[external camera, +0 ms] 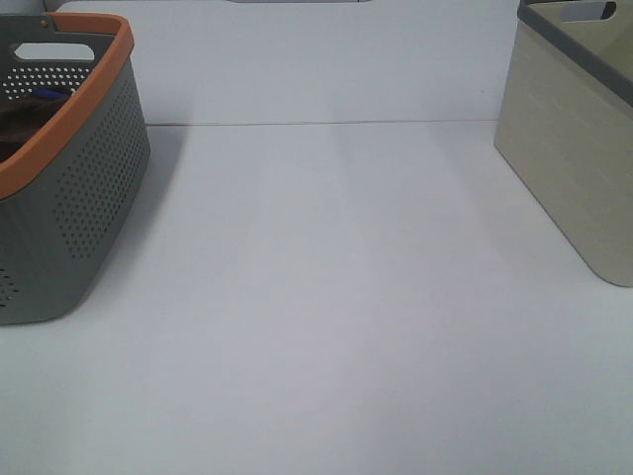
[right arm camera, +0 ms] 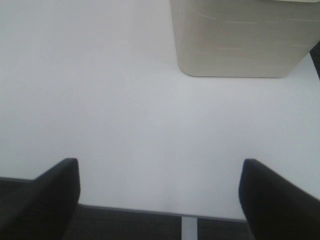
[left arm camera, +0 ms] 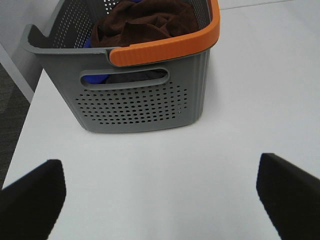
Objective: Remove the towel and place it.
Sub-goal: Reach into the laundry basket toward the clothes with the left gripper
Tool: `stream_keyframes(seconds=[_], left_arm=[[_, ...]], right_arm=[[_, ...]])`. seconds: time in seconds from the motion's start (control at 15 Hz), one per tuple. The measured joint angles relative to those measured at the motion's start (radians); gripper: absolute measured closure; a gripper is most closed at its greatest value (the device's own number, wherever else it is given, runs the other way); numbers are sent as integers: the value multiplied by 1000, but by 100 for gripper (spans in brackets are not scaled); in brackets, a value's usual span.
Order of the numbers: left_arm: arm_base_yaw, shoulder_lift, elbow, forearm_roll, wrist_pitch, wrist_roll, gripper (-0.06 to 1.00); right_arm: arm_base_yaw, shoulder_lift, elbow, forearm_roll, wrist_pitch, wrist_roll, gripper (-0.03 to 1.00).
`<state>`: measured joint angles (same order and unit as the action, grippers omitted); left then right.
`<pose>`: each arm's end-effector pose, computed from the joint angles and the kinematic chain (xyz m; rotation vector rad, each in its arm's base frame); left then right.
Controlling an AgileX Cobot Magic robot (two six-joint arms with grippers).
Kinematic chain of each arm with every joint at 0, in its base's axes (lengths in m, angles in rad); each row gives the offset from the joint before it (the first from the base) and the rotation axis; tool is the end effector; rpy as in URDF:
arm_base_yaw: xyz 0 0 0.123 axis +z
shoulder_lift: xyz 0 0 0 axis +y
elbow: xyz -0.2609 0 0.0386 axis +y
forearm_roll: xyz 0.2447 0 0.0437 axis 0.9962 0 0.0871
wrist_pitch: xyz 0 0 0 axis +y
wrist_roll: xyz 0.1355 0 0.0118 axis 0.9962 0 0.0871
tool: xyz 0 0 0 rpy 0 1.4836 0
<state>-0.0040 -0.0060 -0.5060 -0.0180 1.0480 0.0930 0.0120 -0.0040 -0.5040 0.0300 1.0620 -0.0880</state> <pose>0.0533 -0.0023 0.2590 0.0987 2.0172 0.0350 0.0529 0.0042 0.2566 -0.1034 2.0346 -0.0118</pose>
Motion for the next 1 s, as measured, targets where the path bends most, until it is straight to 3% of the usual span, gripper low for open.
stream_keyframes(seconds=[1.0], left_arm=[[0,0,0,18,0,4,-5]], right_arm=[[0,0,0,0,0,0,21]])
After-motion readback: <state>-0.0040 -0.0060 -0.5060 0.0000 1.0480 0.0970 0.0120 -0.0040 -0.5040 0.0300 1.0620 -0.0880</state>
